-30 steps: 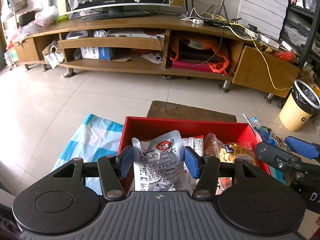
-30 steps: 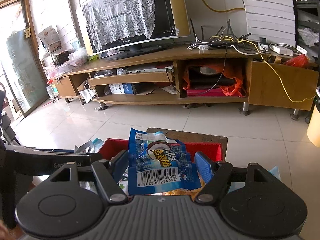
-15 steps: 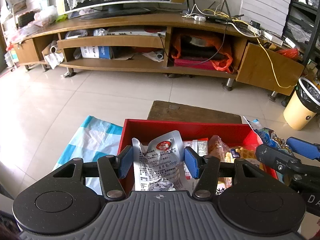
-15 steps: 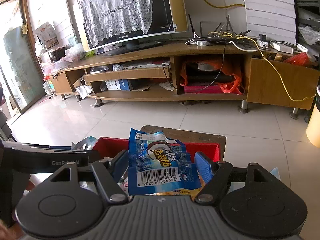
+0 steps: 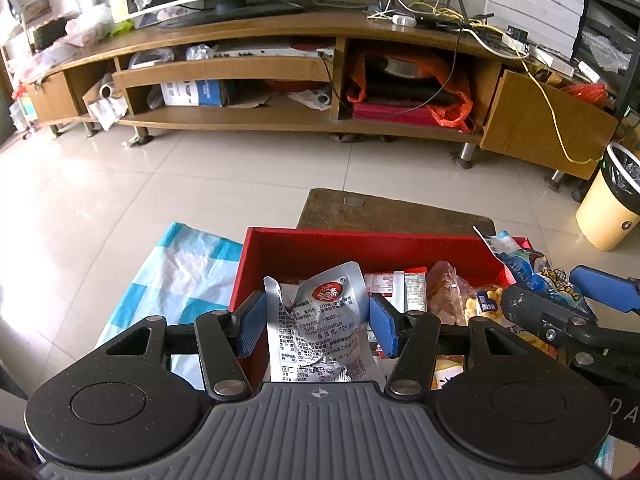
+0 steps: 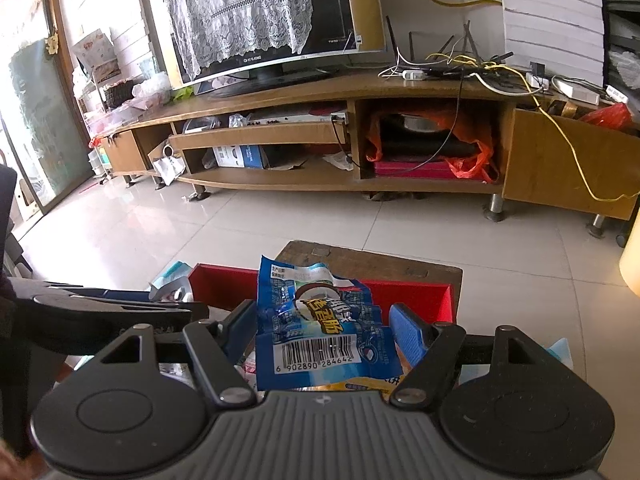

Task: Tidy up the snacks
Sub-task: 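Lower both packs into the red box and open both grippers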

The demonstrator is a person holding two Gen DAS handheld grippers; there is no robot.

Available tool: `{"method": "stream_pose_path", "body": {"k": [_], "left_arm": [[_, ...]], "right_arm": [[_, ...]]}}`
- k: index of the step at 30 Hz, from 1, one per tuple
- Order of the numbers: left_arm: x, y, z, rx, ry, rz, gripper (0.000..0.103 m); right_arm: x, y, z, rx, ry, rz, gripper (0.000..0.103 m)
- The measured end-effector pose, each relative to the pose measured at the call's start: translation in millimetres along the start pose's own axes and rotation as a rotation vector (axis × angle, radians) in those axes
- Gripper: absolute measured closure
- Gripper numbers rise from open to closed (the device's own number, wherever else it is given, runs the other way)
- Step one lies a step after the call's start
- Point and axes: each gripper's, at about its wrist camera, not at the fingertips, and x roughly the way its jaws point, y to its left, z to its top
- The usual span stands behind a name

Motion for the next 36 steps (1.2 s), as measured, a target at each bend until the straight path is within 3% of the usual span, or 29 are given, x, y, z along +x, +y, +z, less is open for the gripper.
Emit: {"method": "stream_pose_path", "body": {"k": [26,36], "left_arm": [[28.4,-2.9,-11.8,0.035,0.121,0.031,0.039],[33.1,-0.7,-15.0,0.040,0.167,0.062,0.017]], "right_arm": [[32.2,4.5,-14.9,-0.023,0.138,-0.017,0.034],[37.2,4.4,-18.4,-0.027,0.189,-0.036,0.032]]}}
